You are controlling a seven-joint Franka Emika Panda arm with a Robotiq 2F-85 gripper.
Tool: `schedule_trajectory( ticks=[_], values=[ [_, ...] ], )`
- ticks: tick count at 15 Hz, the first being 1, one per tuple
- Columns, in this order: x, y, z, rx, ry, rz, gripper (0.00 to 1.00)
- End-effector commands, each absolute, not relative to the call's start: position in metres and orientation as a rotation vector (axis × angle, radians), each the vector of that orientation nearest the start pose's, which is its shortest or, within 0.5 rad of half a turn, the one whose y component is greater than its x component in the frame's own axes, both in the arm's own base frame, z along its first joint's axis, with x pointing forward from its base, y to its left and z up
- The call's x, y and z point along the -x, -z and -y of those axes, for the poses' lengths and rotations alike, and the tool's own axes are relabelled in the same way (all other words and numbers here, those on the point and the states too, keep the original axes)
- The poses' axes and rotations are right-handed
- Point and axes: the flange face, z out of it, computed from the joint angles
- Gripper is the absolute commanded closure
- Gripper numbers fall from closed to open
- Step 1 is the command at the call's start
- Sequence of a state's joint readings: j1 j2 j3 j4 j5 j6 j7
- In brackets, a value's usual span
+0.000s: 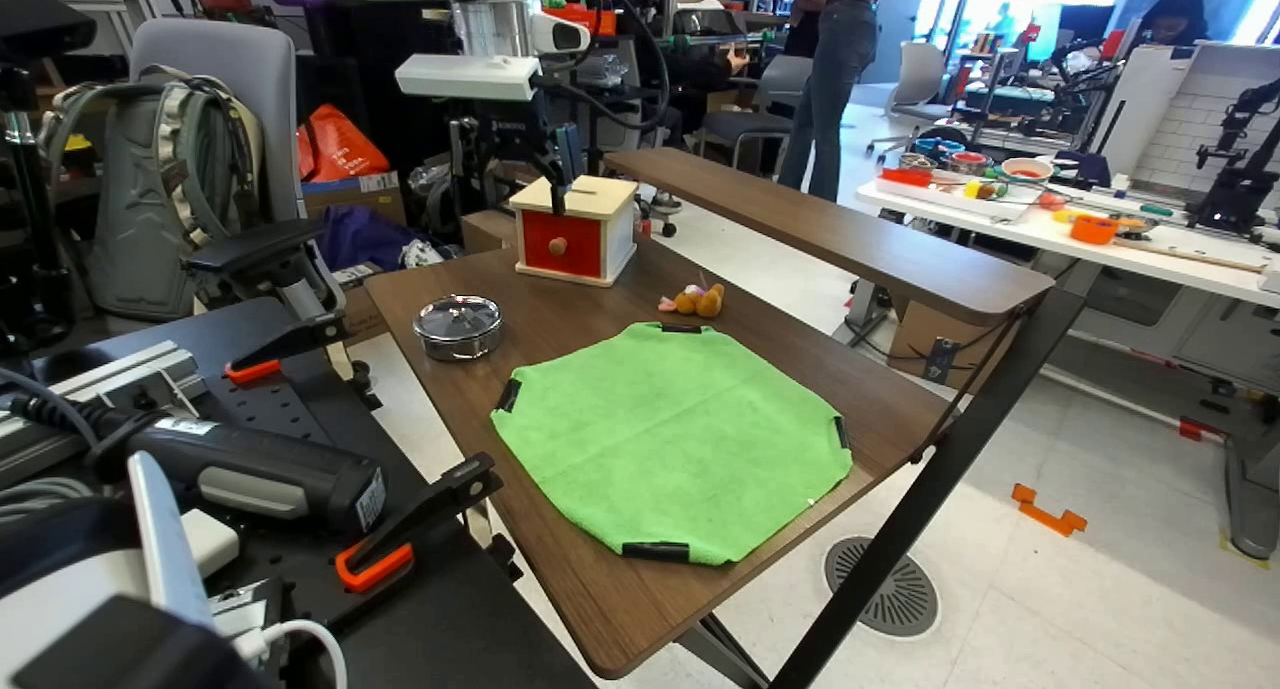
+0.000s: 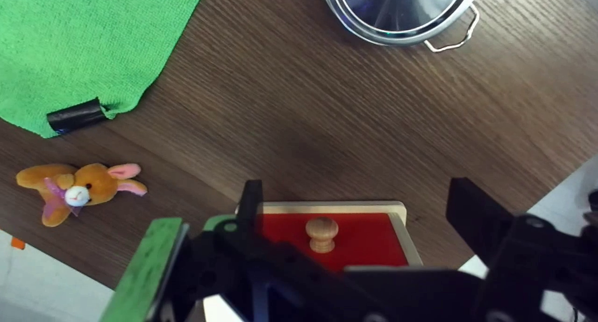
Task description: Open the red drawer
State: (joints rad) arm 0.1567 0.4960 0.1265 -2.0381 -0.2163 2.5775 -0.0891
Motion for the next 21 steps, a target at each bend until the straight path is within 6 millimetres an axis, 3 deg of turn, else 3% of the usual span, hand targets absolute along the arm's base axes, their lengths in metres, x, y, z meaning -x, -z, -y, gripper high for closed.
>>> schedule_trajectory(
  ticks=[1, 21],
  values=[
    [-0.589, -0.187, -0.171, 3.085, 0.161, 0.937, 0.00],
    [-0.627, -0.137, -0.182, 3.019, 0.281, 0.981, 0.00]
  ],
)
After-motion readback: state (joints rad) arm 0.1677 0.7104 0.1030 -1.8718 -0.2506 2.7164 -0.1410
